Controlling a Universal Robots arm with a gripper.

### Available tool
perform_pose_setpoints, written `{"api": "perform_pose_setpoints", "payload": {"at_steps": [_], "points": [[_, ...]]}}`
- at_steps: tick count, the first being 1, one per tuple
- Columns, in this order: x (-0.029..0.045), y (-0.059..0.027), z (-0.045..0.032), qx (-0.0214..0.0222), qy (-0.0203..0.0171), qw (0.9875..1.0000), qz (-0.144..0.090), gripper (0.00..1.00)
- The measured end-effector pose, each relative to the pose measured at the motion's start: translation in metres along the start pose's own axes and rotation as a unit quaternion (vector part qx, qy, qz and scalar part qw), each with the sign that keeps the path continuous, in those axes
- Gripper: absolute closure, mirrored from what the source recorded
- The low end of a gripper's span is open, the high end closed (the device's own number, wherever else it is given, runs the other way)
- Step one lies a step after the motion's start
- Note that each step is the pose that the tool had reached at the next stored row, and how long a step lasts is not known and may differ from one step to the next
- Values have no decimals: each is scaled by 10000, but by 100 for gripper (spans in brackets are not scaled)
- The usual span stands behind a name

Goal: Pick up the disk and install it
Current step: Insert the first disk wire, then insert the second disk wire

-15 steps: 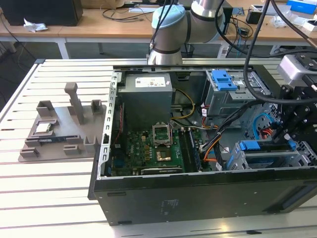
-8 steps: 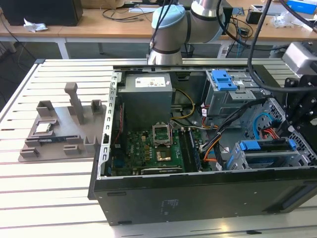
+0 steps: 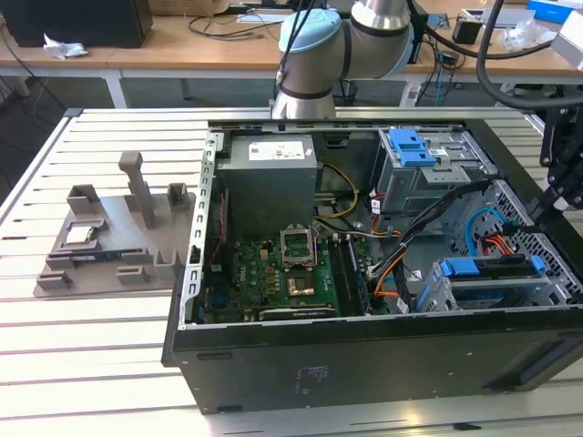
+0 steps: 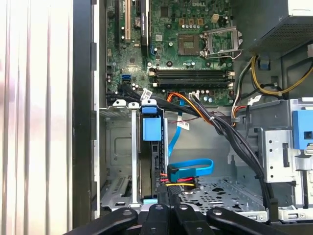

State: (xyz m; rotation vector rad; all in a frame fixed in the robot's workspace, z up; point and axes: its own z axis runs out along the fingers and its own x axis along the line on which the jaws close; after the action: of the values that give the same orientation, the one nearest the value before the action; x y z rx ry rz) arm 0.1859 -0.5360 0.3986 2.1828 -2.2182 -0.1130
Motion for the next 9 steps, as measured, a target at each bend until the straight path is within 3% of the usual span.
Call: {"api": "perform_pose_setpoints", "payload": {"at_steps": [9], "points": [[0,0,-6,0,1,10000,0,89]]}}
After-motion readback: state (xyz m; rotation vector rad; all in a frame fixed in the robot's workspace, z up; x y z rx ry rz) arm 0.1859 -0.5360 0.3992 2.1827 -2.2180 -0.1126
